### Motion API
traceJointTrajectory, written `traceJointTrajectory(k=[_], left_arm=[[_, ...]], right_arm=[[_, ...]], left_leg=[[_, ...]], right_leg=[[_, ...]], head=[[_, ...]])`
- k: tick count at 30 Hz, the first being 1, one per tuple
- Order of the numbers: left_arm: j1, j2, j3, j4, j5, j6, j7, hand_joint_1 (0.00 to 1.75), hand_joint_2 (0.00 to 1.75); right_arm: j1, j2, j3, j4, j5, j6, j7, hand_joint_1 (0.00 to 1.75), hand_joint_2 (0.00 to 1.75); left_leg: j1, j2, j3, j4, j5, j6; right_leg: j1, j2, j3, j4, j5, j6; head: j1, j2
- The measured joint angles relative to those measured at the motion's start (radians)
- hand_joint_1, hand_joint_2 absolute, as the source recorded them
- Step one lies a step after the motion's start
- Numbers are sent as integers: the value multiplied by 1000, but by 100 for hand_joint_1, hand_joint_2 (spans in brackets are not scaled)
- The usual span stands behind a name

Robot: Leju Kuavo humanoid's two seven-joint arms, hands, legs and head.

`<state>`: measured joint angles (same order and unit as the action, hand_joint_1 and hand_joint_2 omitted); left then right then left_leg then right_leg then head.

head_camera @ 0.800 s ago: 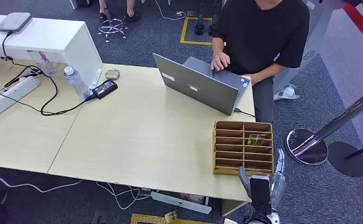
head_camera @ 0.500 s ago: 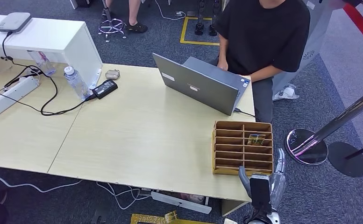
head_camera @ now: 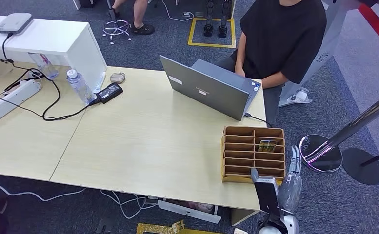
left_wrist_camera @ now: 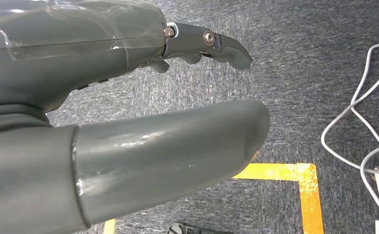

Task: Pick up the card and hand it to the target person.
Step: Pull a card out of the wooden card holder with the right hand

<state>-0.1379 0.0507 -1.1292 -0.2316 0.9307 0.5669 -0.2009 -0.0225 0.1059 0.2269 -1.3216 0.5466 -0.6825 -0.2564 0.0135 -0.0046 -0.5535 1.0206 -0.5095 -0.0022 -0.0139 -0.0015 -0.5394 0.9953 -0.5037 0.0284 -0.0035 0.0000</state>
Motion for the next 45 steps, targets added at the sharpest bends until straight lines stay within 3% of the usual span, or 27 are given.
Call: traceJointTrajectory(k=[11,21,27,31,36,45], left_arm=[[0,0,0,0,-2,0,-4,0,0],[0,0,0,0,-16,-2,-8,0,0],[-1,0,0,0,-19,-2,-6,0,0],[-1,2,-2,0,-20,-2,-3,0,0],[-1,3,-2,0,-21,-2,-2,0,0],[-2,3,-2,0,-21,-2,0,0,0]], right_arm=[[-35,-15,-19,-34,52,0,35,0,175],[-157,-86,-17,-32,224,0,210,0,175],[-227,-141,15,-15,274,0,288,30,175],[-265,-180,58,8,289,0,336,31,175],[-300,-214,99,30,312,0,368,49,175],[-335,-253,157,62,341,0,426,51,175]], left_leg=[[0,0,0,0,0,0],[0,0,0,0,0,0],[0,0,0,0,0,0],[0,0,-1,0,0,0],[0,-1,-1,0,0,0],[0,0,-1,0,0,0]], right_leg=[[0,0,0,0,0,0],[0,0,0,0,0,0],[0,0,0,0,0,0],[0,0,-1,0,0,0],[0,-1,0,0,0,0],[0,0,0,0,0,0]], head=[[0,0],[0,0],[0,0],[0,0],[0,0],[0,0]])
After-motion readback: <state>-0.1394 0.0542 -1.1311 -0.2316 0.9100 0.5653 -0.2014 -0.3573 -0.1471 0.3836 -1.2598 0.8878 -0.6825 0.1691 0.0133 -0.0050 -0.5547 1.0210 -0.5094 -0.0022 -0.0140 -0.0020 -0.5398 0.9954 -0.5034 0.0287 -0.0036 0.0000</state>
